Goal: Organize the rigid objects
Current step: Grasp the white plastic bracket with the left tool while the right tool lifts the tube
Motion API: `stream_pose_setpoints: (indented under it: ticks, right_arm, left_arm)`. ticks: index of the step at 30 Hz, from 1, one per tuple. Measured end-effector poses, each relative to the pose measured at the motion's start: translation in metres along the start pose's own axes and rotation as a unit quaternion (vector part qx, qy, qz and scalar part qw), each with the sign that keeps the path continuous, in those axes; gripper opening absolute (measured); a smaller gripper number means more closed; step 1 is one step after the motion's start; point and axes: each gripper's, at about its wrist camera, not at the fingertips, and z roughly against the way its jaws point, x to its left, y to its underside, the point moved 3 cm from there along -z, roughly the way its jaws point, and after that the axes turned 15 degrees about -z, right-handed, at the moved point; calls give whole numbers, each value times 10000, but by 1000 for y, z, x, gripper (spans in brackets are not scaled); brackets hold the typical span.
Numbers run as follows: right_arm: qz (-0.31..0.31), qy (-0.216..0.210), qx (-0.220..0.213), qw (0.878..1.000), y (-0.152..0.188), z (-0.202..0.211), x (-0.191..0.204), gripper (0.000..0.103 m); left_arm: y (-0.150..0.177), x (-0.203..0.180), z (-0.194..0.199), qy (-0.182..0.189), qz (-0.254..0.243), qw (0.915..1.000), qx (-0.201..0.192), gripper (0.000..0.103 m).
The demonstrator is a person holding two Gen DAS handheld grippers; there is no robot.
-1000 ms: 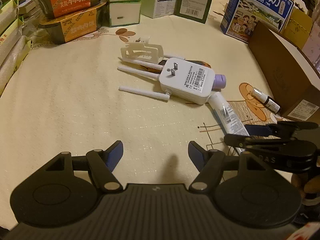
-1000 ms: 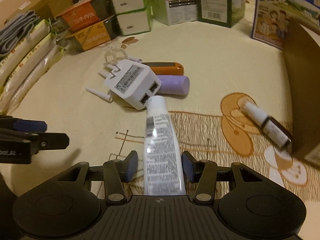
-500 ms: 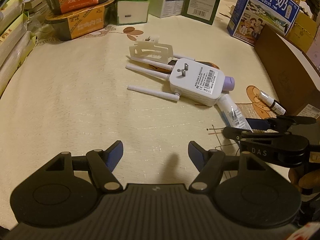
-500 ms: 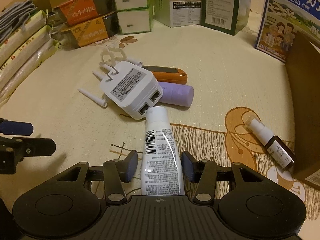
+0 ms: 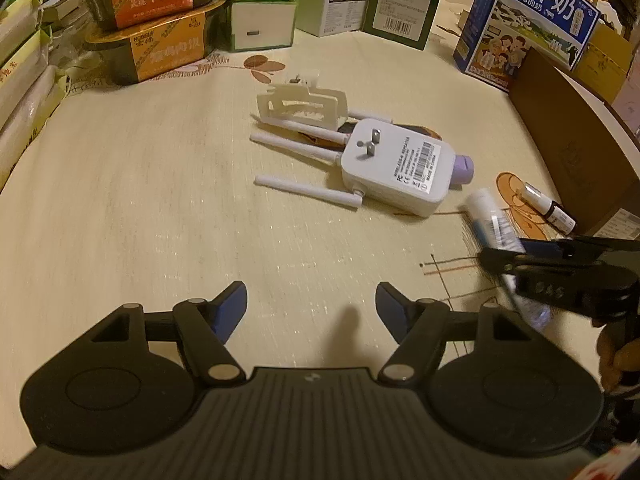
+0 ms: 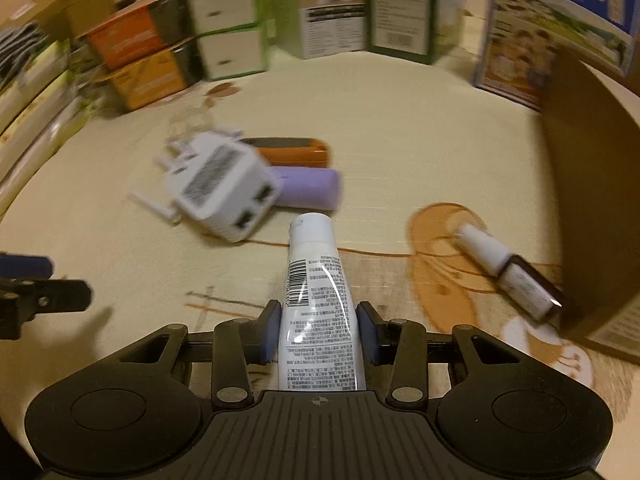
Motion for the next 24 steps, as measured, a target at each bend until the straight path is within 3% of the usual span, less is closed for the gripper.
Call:
stream_pose_setpoints:
  ticks: [7, 14, 24]
  right_arm:
    - [-463, 349, -242, 9980, -24, -1, -25, 38]
    - [-711, 173, -563, 9957, -63, 1, -21, 37]
    - [-731, 328, -162, 9967, -75, -34, -26, 38]
  left_arm:
    - [-19, 9, -5, -2, -140, 9995, -275, 66]
    - [-61, 24, -16, -64, -412, 9969, -670, 67]
    - [-119, 38, -47, -74, -740, 9923, -986, 66]
